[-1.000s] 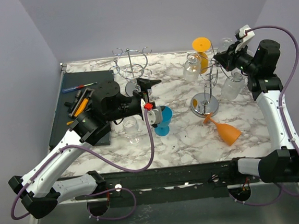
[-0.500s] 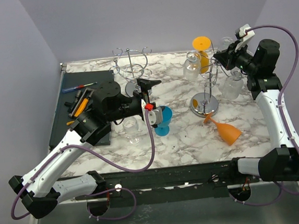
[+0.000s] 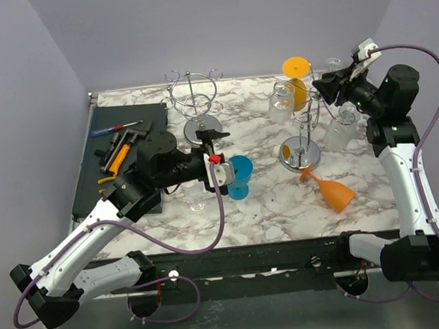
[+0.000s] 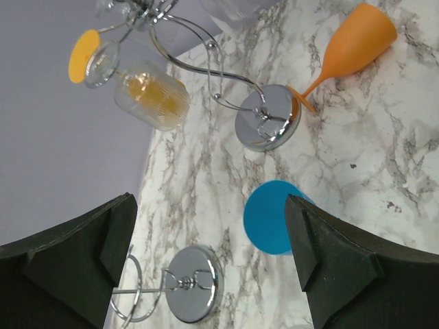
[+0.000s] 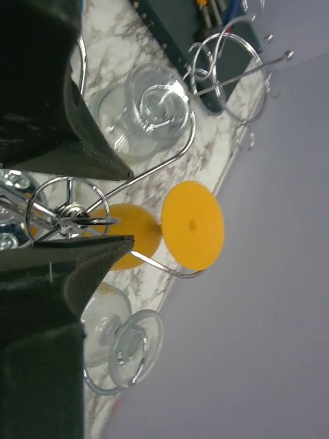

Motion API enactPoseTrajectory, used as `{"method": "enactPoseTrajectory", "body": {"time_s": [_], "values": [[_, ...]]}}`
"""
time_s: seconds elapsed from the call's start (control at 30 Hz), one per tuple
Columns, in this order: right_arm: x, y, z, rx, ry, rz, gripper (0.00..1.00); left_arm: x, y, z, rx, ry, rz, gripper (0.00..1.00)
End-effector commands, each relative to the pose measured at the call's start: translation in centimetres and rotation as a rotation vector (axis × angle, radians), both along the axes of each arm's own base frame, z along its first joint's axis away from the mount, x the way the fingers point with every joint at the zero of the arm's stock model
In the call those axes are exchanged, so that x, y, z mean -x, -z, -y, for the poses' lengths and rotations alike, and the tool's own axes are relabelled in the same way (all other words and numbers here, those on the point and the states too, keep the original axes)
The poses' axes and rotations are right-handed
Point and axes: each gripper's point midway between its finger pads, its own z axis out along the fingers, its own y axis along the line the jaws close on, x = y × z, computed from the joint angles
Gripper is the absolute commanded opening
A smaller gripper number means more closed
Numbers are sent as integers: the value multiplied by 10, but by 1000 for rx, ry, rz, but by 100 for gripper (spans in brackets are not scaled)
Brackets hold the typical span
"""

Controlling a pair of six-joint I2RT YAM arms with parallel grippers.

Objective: Place the wine glass upside down on the wine glass rack
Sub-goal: Adjust the wine rack at the center of the board, then pick up the wine glass at the center of the board.

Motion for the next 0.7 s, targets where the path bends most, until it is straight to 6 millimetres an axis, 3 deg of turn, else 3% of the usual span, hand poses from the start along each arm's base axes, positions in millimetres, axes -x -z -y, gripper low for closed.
{"method": "enactPoseTrajectory", "body": {"time_s": [0.0,0.13,0.3,0.53,0.67], "values": [[28,-72,-13,-7,-57,215,51,7,25,-7,-3,-44,-123,96],[37,-75,-14,-14,-57,187,66,0,46,-23,2,-167,-199,96],[55,-93,-16,-30,-63,180,75,-21,58,-51,42,-423,-304,94],[82,-122,-27,-96,-116,156,82,-41,48,-103,86,-673,-437,73],[90,-134,-37,-174,-170,91,84,-61,63,-124,33,-743,-617,61]]}}
